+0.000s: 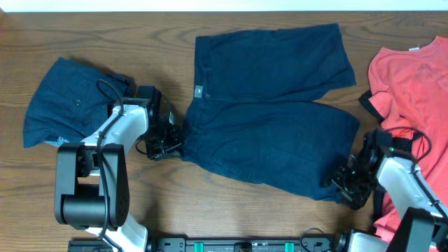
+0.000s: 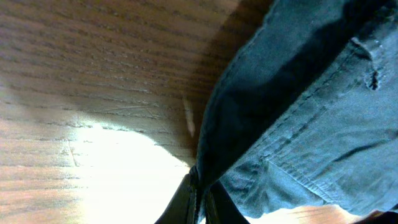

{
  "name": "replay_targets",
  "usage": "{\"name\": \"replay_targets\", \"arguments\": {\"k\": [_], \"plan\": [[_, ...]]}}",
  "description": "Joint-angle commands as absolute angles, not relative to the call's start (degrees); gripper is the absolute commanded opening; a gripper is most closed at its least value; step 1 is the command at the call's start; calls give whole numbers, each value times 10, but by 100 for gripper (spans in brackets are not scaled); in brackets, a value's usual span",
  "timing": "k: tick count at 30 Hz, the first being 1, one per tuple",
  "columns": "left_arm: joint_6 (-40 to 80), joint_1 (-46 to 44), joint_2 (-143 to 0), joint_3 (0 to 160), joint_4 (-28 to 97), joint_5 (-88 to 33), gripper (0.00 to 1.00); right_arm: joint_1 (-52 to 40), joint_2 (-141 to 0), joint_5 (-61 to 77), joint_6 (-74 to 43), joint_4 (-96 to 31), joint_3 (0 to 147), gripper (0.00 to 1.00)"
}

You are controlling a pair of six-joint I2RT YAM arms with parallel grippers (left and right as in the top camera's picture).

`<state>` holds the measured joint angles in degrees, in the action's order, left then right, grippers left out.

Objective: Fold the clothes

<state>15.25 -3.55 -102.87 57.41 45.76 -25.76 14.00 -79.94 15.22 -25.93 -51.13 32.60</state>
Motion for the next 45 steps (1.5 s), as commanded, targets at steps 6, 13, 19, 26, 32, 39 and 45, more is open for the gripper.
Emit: {"name": "replay_targets", "arguments": {"k": [6,13,19,26,32,39,45], "plan": [[151,-36,-1036,586,461,-265,6,142,-794,178,-287,-460,285,45],[147,-36,-1025,587,464,-265,6,142,-794,184,-266,-519,337,1],[141,-35,-970,593,491,-263,7,142,-794,185,-196,-620,450,1],[136,-35,-833,601,569,-195,6,142,-771,184,-167,-708,591,1],[136,-35,-690,602,614,-157,6,142,-717,185,-157,-740,710,1],[137,-35,-561,602,665,-157,6,142,-657,185,-166,-740,791,1],[141,-35,-511,602,681,-156,6,142,-648,187,-219,-716,792,1]]}}
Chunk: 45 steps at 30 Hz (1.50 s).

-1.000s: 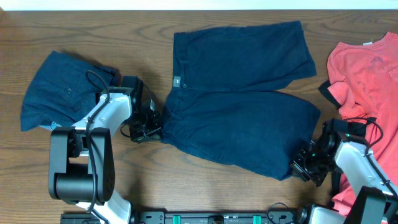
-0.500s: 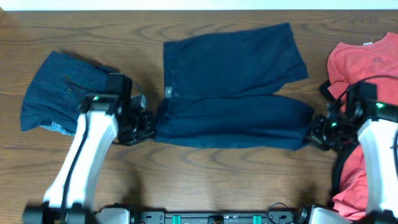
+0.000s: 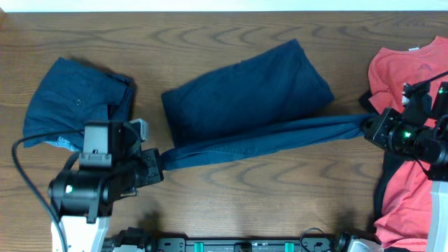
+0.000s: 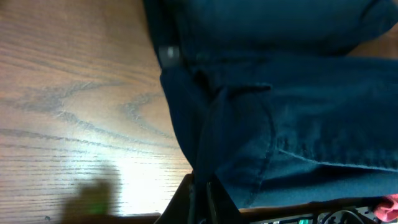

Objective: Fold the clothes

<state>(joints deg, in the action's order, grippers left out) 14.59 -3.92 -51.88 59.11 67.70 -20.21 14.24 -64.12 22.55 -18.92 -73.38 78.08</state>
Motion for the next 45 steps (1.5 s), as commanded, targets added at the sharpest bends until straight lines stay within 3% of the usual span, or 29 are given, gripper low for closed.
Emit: {"name": "replay_targets", "arguments": {"k": [1,10,25,26,27,28,29,31,32,39,45], "plan": [[141,-35,-511,602,677,-153,6,142,-650,187,-219,-704,790,1],[126,-36,-606,601,560,-104,6,110,-746,187,-270,-542,779,1],[123,-36,-852,601,338,-104,6,48,-1015,192,-295,-144,779,1],[123,-36,-865,601,331,-103,9,44,-1035,196,-296,-120,779,2],[123,-36,-877,601,325,-99,14,40,-1054,196,-296,-96,779,7],[123,-36,-888,601,322,-96,17,36,-1070,196,-295,-80,779,18],[123,-36,-899,601,319,-95,28,33,-1087,195,-293,-67,779,43],[123,-36,-912,601,318,-95,70,35,-1107,196,-291,-62,779,70],[123,-36,-915,601,321,-96,80,38,-1111,196,-289,-71,779,74],[123,-37,-916,601,407,-126,83,69,-1093,216,-159,-251,779,80],[123,-61,-916,576,427,-173,76,89,-1092,163,-121,-426,779,79]]}}
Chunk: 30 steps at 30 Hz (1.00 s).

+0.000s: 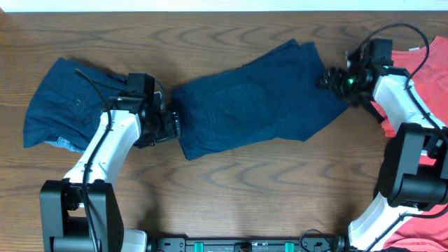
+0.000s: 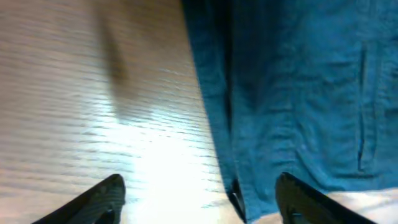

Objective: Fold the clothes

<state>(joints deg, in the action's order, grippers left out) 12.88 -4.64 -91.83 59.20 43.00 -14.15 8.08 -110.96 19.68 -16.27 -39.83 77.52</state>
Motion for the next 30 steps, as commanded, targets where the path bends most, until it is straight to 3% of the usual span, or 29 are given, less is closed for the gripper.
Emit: {"name": "replay_targets", "arguments": {"k": [1,7,12,15,18,28,29,30], "plan": [[123,-70,-916,568,417,-177,74,90,-1092,151,-121,-442,779,78],[123,-122,-922,538,366,-180,68,87,-1092,144,-102,-483,779,72],[123,-141,-949,537,352,-178,55,78,-1092,144,-102,-491,779,70],[119,-141,-969,537,353,-173,39,76,-1092,143,-102,-491,779,69],[119,-141,-981,537,366,-174,6,75,-1092,143,-102,-491,779,69],[116,-113,-899,587,533,-173,8,74,-1092,144,-102,-498,779,68],[116,-113,-895,587,527,-171,24,74,-1092,144,-96,-498,779,68],[116,-114,-894,587,518,-168,33,74,-1092,146,-87,-500,779,69]]}}
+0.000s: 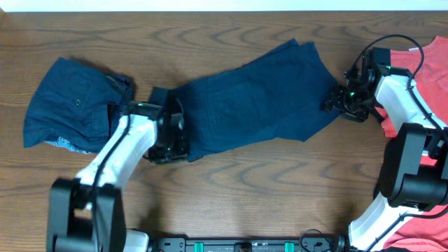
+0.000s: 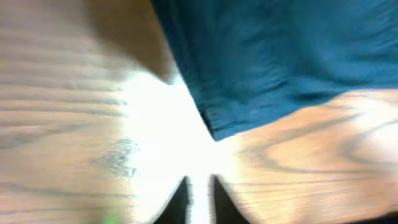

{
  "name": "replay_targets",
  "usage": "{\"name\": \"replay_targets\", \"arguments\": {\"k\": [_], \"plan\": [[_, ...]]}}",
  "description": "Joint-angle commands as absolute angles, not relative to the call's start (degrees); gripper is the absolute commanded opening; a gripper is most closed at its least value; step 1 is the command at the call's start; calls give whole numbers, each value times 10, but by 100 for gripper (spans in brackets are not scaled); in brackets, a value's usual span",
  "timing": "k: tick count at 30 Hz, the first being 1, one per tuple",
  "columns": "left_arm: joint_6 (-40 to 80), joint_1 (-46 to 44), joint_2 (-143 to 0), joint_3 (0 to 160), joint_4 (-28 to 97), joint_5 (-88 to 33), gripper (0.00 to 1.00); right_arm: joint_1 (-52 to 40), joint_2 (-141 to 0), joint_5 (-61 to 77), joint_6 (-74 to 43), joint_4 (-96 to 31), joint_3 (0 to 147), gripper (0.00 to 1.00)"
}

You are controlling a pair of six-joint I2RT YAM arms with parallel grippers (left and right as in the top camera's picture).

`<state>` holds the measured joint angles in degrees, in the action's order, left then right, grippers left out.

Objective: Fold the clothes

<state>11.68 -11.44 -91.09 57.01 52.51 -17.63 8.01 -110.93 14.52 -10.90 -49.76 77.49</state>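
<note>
The navy shorts (image 1: 252, 98) lie folded in half lengthwise across the middle of the table, slanting up to the right. In the left wrist view the shorts (image 2: 267, 56) fill the upper right, one corner pointing down at the wood. My left gripper (image 1: 173, 148) sits just off their lower left corner. Its fingers (image 2: 200, 183) stand almost together over bare wood, holding nothing. My right gripper (image 1: 336, 101) is at the shorts' right edge. The overhead view does not show how its jaws stand.
Another folded navy garment (image 1: 70, 101) lies at the left end of the table, beside my left arm. A red T-shirt (image 1: 420, 70) lies at the right edge, behind and under my right arm. Bare wood runs along the front of the table (image 1: 266, 189).
My left gripper was open at the shorts' left edge; now it is shut and nearer their lower left corner. My right gripper has come down along the shorts' right edge. The shorts lie unchanged.
The shorts lay spread flat, each gripper at a near corner, the left shut on cloth. Then both grippers held the near edge lifted and stretched between them. Then the shorts lay folded in half with my left gripper open beside them, and now it is shut, empty.
</note>
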Motion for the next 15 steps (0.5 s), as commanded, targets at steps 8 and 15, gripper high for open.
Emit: {"name": "replay_targets", "arguments": {"k": [8,15], "plan": [[117,-116,-938,546,427,-172,71,68,-1092,177,-24,-506,778,80],[116,-116,-1000,546,399,-266,49,63,-1092,208,1,-491,778,83]]}}
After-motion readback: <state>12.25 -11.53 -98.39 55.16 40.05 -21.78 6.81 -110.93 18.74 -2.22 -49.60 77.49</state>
